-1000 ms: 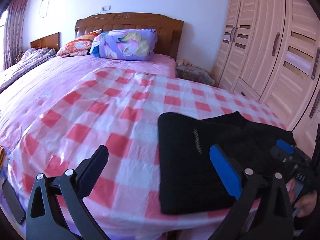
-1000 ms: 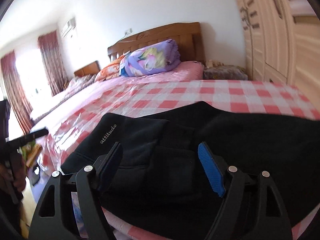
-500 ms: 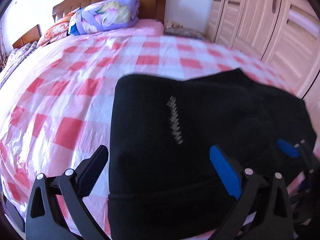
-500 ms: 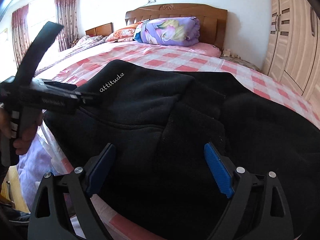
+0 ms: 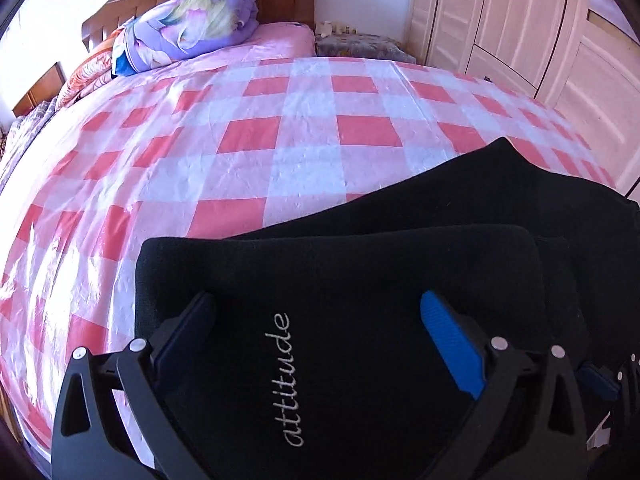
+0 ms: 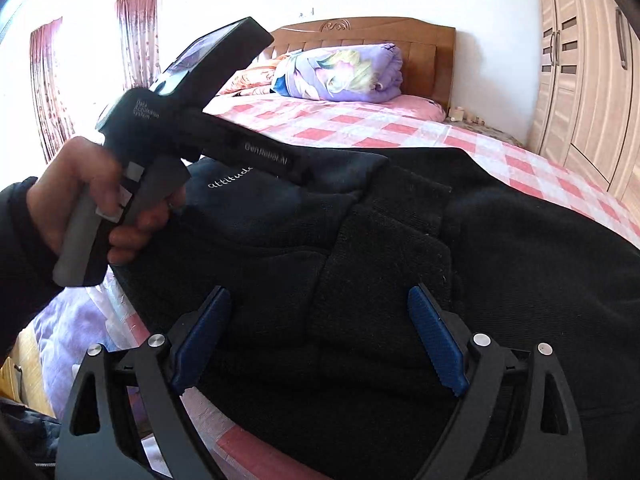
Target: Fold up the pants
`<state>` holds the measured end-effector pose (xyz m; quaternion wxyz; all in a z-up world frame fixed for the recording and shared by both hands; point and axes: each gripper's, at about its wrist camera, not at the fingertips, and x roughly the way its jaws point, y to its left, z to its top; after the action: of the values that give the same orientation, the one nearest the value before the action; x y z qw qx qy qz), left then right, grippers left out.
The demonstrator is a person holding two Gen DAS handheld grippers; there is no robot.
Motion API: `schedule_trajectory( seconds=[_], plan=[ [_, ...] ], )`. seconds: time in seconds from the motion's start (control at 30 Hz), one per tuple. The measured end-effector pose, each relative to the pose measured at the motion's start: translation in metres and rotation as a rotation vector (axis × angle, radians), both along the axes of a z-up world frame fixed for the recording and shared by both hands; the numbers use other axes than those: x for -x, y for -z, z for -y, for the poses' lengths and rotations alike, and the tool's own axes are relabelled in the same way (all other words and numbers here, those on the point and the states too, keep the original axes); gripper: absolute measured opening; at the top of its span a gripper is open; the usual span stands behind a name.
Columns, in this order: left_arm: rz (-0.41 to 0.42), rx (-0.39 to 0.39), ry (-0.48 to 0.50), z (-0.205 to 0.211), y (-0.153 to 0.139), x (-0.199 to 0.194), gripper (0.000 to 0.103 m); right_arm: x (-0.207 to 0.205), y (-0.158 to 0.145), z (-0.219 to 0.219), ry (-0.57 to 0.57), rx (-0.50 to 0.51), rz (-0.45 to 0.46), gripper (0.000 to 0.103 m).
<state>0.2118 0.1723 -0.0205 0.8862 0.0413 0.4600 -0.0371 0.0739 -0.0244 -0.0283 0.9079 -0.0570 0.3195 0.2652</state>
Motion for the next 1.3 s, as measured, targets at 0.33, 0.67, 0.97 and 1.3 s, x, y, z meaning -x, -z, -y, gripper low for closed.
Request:
schedule_trajectory(
  seconds=[0.33, 0.67, 0.97, 1.3],
  plan=[
    [0.057, -0.135, -0.059, 0.025, -0.028, 0.027, 0.101, 0.037, -0.027, 0.088, 0.012, -0.037, -0.028, 0.086],
    [0.173, -0.107, 0.207, 0.148, -0.036, 0.071, 0.101, 0.07, 0.006, 0.346, 0.67, -0.664, -0.269, 0.089],
    [0.056, -0.084, 0.184, 0.151, 0.015, 0.059, 0.102, 0.027, 0.017, 0.341, 0.581, -0.597, -0.393, 0.09],
    [0.059, -0.068, 0.181, 0.15, 0.018, 0.058, 0.102, -0.005, 0.01, 0.318, 0.574, -0.457, -0.471, 0.092]
  ],
)
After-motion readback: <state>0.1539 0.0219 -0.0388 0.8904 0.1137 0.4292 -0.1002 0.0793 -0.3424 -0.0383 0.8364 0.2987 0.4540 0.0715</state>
